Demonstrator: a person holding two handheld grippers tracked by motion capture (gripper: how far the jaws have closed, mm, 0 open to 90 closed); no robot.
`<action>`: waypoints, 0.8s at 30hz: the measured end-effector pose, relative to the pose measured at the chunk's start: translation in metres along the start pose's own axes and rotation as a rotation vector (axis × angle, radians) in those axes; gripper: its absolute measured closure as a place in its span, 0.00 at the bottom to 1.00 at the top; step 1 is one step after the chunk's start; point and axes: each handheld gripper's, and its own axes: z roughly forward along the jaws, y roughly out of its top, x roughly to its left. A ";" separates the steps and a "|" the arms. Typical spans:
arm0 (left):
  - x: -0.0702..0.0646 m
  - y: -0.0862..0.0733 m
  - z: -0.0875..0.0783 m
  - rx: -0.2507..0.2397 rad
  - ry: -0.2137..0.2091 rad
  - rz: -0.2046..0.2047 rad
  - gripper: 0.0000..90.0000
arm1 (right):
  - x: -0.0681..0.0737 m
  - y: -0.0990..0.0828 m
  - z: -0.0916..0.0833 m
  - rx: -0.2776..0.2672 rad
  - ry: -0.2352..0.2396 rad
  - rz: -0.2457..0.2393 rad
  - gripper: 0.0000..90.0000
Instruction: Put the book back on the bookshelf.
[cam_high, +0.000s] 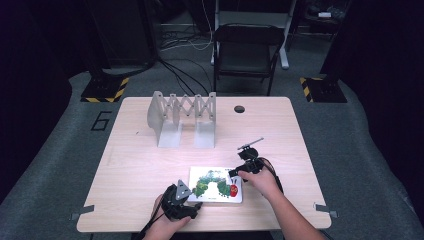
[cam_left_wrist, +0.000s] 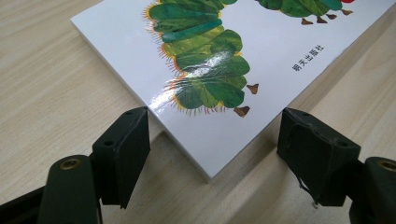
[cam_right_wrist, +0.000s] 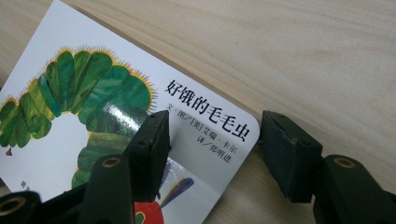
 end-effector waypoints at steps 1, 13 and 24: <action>0.000 -0.001 0.000 -0.009 0.008 -0.001 0.28 | 0.001 0.000 0.000 0.001 -0.001 -0.001 0.48; 0.001 -0.001 0.000 0.001 -0.015 0.019 0.25 | 0.004 0.002 -0.010 -0.031 0.001 -0.011 0.50; 0.003 0.000 0.000 0.003 -0.026 0.025 0.24 | 0.001 0.002 -0.001 -0.003 0.000 -0.001 0.49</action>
